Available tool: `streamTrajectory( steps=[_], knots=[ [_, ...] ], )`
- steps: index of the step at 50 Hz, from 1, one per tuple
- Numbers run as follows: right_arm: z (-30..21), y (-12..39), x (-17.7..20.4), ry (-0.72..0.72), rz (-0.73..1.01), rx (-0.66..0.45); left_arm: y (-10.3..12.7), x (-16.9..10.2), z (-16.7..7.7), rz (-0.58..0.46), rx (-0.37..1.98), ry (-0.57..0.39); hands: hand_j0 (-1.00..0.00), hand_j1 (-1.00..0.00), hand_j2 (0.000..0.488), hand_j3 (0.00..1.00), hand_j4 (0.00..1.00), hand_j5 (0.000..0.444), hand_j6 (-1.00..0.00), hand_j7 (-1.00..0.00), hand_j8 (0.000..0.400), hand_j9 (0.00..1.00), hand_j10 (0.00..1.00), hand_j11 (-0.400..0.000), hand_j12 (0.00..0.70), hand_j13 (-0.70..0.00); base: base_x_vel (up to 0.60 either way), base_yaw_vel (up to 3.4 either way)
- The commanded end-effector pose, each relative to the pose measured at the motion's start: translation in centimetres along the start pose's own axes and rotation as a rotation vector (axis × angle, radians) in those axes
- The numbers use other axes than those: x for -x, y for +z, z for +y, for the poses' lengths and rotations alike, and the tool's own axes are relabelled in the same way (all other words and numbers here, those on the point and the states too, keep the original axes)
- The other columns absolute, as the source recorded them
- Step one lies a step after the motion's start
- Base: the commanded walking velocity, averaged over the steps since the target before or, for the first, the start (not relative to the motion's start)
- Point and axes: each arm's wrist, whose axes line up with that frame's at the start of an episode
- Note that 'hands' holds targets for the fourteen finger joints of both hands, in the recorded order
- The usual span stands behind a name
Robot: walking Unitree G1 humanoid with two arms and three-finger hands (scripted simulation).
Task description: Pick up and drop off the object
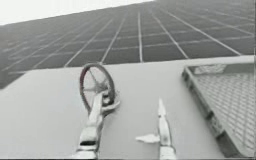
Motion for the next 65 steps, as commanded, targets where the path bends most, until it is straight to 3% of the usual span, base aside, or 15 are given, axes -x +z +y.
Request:
streamTrajectory(
  steps=[1, 5, 6, 14, 19, 22, 23, 24, 31, 40, 41, 42, 43, 53, 65],
  knots=[
    [2.5, -1.8, -1.3, 0.074, -0.042, 0.034, 11.4, -1.3, -3.7, 0.137, 0.401, -0.171, -1.0, -1.0, 0.0, 0.0, 0.0, 0.0, -1.0, -1.0, 0.4, 0.0, 0.0, 0.0, 0.7, 0.0, 0.0, 0.0],
    [4.9, -2.1, -1.2, 0.138, -0.07, 0.019, 15.7, -2.6, -5.7, 0.345, 0.31, -0.179, -1.0, -1.0, 0.0, 0.0, 0.0, 0.0, -1.0, -1.0, 0.4, 0.0, 0.0, 0.0, 0.7, 0.0, 0.0, 0.0],
    [10.2, -2.0, -3.9, 0.026, 0.421, -0.767, -0.1, 7.9, 7.7, -0.118, 1.08, -0.443, -1.0, -1.0, 0.0, 0.0, 0.0, 0.0, -1.0, -1.0, 0.4, 0.0, 0.0, 0.0, 0.7, 0.0, 0.0, 0.0],
    [11.5, 0.8, -8.7, -0.233, -0.448, 0.227, 1.2, 9.4, 5.2, -0.099, 1.084, -0.51, -1.0, -1.0, 0.0, 0.0, 0.0, 0.0, -1.0, -1.0, 0.4, 0.0, 0.0, 0.0, 0.7, 0.0, 0.0, 0.0],
    [14.4, 3.8, -9.3, -0.262, -0.678, 0.381, 0.9, 9.3, 4.3, -0.083, 1.093, -0.516, -1.0, -1.0, 0.0, 0.0, 0.0, 0.0, -1.0, -1.0, 0.4, 0.0, 0.0, 0.0, 0.7, 0.0, 0.0, 0.0],
    [13.6, 2.8, -10.1, -0.164, -0.639, 0.332, 1.2, 9.2, 3.9, -0.077, 1.084, -0.517, -1.0, -1.0, 0.0, 0.11, 1.0, 0.444, -1.0, -1.0, 0.4, 0.11, 1.0, -0.4, 0.7, -0.7, 0.0, 0.0],
    [13.6, 2.8, -10.3, -0.168, -0.639, 0.269, 0.6, 9.8, 3.5, -0.078, 1.076, -0.531, -1.0, -1.0, 0.0, 0.93, 1.0, 0.034, -1.0, -1.0, 0.4, 0.93, 1.0, -0.4, 0.7, -0.7, 0.0, 0.0],
    [13.2, 1.9, -9.9, -0.211, -0.626, 0.238, 1.1, 9.2, 3.6, -0.064, 1.093, -0.527, -1.0, -1.0, 0.0, 0.99, 1.0, 0.005, -1.0, -1.0, 0.4, 0.99, 1.0, -0.4, 0.7, -0.7, 0.0, 0.0],
    [11.3, 1.2, -9.8, -0.255, -0.286, -0.273, -0.4, 10.0, 4.3, -0.039, 1.027, -0.479, -1.0, -1.0, 0.0, 1.0, 1.0, 0.0, -1.0, -1.0, 0.4, 1.0, 1.0, -0.4, 0.7, -0.7, 0.0, 0.0],
    [4.6, 0.9, -4.6, -0.661, -0.107, -0.388, -4.1, 6.6, 3.9, 0.156, 0.911, -0.395, -0.99, -1.0, 0.005, 1.0, 1.0, 0.0, -0.99, -1.0, 0.4, 1.0, 1.0, -0.4, 0.7, -0.7, 0.0, 0.0],
    [3.7, 1.2, -3.7, -0.691, -0.086, -0.365, -4.8, 6.2, 3.7, 0.191, 0.887, -0.406, -0.69, -1.0, 0.156, 1.0, 1.0, 0.0, -0.69, -1.0, 0.4, 1.0, 1.0, -0.4, 0.7, -0.7, 0.0, 0.0],
    [2.4, 1.8, -2.9, -0.737, -0.088, -0.351, -4.4, 6.1, 3.2, 0.222, 0.864, -0.397, -0.02, -1.0, 0.488, 1.0, 1.0, 0.0, -0.02, -1.0, 0.4, 1.0, 1.0, -0.4, 0.7, -0.7, 0.0, 0.0],
    [2.7, 1.2, -2.7, -0.806, -0.124, -0.34, -5.6, 5.2, 2.3, 0.249, 0.834, -0.4, 0.0, 0.0, 0.0, 1.0, 1.0, 0.0, 0.0, 0.0, 0.0, 1.0, 1.0, -0.4, 0.0, -0.7, 0.0, 0.0],
    [-1.4, -0.8, -4.5, -0.652, -0.497, 0.188, -7.4, 6.5, 2.8, 0.3, 0.84, -0.357, 0.0, 0.0, 0.0, 1.0, 1.0, 0.0, 0.0, 0.0, 0.0, 1.0, 1.0, -0.4, 0.0, -0.7, 0.0, 0.0],
    [-2.3, 1.6, -3.8, -0.411, -0.827, 0.153, -8.2, 9.0, 1.2, 0.389, 0.872, -0.473, 0.0, 0.0, 0.0, 1.0, 1.0, 0.0, 0.0, 0.0, 0.0, 1.0, 1.0, -0.4, 0.0, -0.7, 0.0, 0.0]
  ],
)
